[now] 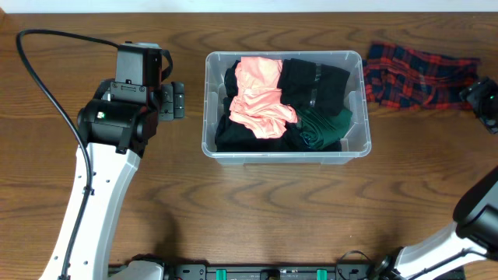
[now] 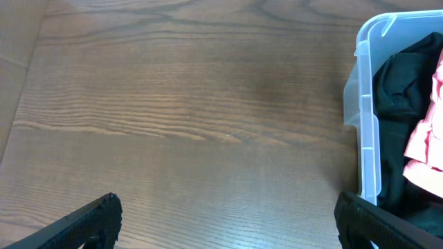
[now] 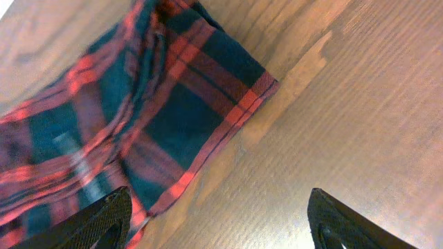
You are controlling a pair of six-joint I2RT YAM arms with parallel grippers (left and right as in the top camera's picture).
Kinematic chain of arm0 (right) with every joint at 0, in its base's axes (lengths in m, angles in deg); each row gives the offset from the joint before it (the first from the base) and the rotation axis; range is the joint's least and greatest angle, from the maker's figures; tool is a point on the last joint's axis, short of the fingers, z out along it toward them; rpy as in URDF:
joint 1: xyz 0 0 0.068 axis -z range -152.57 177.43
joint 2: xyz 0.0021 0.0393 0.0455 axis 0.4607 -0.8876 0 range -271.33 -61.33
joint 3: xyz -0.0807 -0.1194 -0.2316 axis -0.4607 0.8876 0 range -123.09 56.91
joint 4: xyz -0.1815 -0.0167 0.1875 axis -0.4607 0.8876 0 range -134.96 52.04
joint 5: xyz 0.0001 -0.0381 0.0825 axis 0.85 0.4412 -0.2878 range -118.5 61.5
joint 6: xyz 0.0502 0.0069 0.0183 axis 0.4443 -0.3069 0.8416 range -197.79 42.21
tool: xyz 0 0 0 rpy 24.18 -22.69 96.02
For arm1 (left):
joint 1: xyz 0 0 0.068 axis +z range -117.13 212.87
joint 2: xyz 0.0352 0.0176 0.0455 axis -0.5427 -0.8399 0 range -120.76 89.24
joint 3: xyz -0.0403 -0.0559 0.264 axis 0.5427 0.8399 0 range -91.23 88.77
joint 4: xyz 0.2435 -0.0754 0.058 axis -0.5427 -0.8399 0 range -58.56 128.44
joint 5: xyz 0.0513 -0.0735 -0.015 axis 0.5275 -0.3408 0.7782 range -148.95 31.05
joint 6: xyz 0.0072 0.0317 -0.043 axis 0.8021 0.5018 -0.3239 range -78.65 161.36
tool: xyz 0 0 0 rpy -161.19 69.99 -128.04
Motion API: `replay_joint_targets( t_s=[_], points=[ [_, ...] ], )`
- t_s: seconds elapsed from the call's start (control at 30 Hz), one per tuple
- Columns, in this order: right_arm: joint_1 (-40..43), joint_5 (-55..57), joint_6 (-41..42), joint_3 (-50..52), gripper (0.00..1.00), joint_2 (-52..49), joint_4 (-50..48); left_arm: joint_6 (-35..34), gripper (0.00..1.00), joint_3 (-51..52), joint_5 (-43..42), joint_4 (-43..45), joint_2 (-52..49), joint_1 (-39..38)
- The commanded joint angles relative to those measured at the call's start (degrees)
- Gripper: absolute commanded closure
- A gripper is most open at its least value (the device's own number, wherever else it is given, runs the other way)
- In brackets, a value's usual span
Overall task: Pack container
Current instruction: 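Reach the right gripper to the plaid shirt and grasp it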
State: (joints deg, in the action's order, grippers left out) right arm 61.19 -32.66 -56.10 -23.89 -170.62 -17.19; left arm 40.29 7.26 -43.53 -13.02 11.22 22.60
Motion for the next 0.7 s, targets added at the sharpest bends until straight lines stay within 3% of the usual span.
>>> replay_joint_targets(
  t_s=[0.0, 0.17, 0.33, 0.67],
  points=[
    [0.8, -1.4, -3.3, 0.2, 0.2, -1.8, -2.9, 0.6, 0.02, -0.9, 0.7, -0.2, 0.2, 0.2],
    [0.9, -1.9, -16.0, 0.2, 0.09, -2.4, -8.7, 0.6, 0.02, -0.9, 0.7, -0.2, 0.2, 0.2],
    [0.9, -1.9, -20.9, 0.2, 0.01, -2.4, -11.8, 0.6, 0.02, -0.9, 0.7, -0.2, 0.2, 0.2],
    [1.6, -2.6, -27.1, 0.2, 0.01, -2.4, -16.3, 0.6, 0.02, -0.9, 0.7, -0.2, 0.2, 0.2]
  ],
)
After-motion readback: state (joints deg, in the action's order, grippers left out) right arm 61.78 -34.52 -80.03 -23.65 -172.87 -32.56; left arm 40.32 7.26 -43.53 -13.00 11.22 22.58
